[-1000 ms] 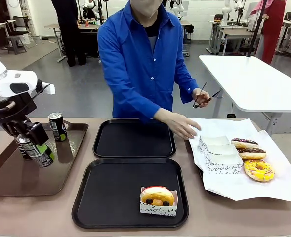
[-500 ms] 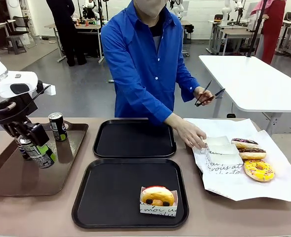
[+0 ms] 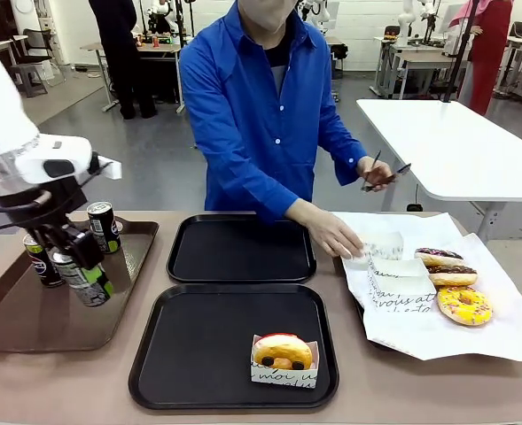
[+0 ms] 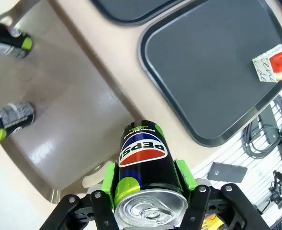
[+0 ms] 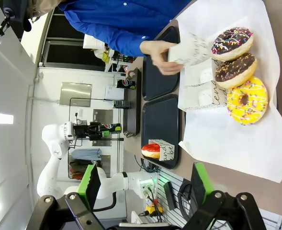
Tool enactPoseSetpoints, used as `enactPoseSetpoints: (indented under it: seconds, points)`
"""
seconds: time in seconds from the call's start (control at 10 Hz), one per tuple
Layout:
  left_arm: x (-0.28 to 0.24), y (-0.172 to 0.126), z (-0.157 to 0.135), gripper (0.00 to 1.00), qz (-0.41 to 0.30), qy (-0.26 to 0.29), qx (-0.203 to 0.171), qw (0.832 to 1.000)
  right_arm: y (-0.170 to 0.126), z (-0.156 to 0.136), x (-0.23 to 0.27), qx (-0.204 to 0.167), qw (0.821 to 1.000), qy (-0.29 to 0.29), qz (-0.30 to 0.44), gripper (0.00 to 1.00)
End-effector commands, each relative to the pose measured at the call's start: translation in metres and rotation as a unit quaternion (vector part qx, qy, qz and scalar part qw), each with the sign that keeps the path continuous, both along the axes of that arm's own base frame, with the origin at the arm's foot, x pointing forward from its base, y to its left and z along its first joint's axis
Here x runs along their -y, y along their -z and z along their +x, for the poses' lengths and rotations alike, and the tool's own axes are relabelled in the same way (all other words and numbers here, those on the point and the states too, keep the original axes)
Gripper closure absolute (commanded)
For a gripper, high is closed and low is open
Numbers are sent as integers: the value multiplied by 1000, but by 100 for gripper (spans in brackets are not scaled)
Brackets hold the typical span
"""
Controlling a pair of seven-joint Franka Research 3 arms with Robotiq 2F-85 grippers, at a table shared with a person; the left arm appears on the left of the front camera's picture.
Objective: Set up donuts and drinks on trays.
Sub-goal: Pick up one Pepsi coke and place it on the Flat Tray.
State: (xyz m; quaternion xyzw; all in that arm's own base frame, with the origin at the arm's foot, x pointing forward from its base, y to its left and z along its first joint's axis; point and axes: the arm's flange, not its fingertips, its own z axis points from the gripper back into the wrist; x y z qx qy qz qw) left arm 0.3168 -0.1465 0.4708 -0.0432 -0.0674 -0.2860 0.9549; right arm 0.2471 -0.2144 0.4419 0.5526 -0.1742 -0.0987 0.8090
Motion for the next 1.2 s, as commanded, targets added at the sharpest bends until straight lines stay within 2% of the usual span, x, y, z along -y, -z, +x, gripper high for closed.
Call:
enactPoseSetpoints:
  seconds: [0.0, 0.5, 0.7, 0.9, 1.1]
  points:
    - [27, 3, 10, 41, -2, 46, 11, 999, 0, 2, 1, 14, 1000, -1, 10, 0]
    - [88, 38, 14, 41, -29, 134, -17, 990, 0, 2, 1, 14, 1000, -1, 10, 0]
    - [103, 53, 13, 41, -41, 150, -10, 988, 0, 2, 1, 14, 1000, -1, 10, 0]
    - [118, 59, 26, 41, -43, 156, -5, 987, 0, 2, 1, 14, 1000, -1, 10, 0]
    - [136, 65, 43, 41, -27, 145, -27, 989, 0, 2, 1, 14, 1000, -1, 10, 0]
